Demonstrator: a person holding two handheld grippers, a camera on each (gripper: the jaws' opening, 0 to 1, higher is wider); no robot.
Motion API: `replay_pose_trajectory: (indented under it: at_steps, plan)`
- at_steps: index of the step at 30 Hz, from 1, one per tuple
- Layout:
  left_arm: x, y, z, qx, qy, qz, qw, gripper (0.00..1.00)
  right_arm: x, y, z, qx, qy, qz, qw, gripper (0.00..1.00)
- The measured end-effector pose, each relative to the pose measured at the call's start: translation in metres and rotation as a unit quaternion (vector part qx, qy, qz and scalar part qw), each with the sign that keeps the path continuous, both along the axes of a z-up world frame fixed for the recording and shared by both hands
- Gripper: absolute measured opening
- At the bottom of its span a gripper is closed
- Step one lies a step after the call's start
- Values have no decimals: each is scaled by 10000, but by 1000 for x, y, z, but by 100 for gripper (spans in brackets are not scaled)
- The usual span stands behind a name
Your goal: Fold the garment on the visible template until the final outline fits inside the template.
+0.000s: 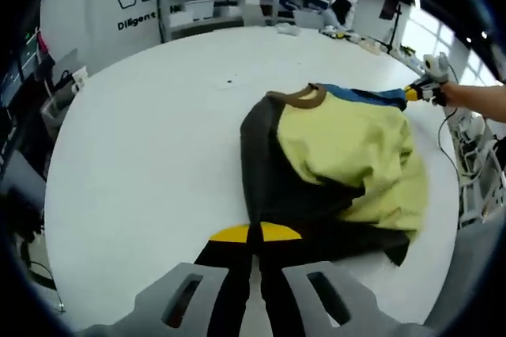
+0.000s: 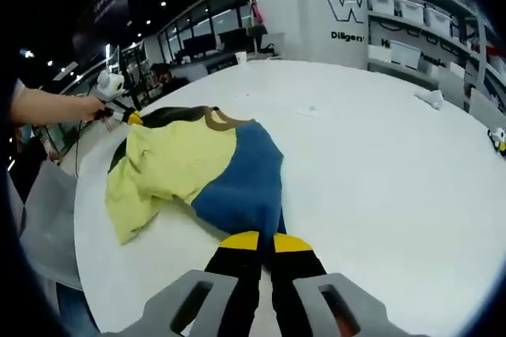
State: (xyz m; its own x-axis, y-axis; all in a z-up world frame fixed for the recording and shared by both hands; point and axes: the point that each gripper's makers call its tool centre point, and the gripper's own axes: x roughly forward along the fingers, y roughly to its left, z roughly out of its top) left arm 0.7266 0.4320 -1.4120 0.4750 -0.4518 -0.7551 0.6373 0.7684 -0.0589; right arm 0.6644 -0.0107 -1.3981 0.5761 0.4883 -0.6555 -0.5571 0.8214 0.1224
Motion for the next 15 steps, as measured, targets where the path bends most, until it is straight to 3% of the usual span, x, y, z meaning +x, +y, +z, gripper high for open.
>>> replay_pose_trajectory:
  at_steps: [5,9,13,15]
  plan:
    - [0,2,7,-85,-60,84,9999,1,0,1,-1,-28,81,57,9999,0]
    - [-3,11,12,91,-193,191,9996,5,2,1,0,-55,101,15,9999,0]
    - [-11,20,21,-168,-272,436,9985,11,6,5,10,29,-72,-28,10000,7]
    - [-23,17,25,-480,-194,614,9968,13,5,8,14,-14,-167,1,9999,10]
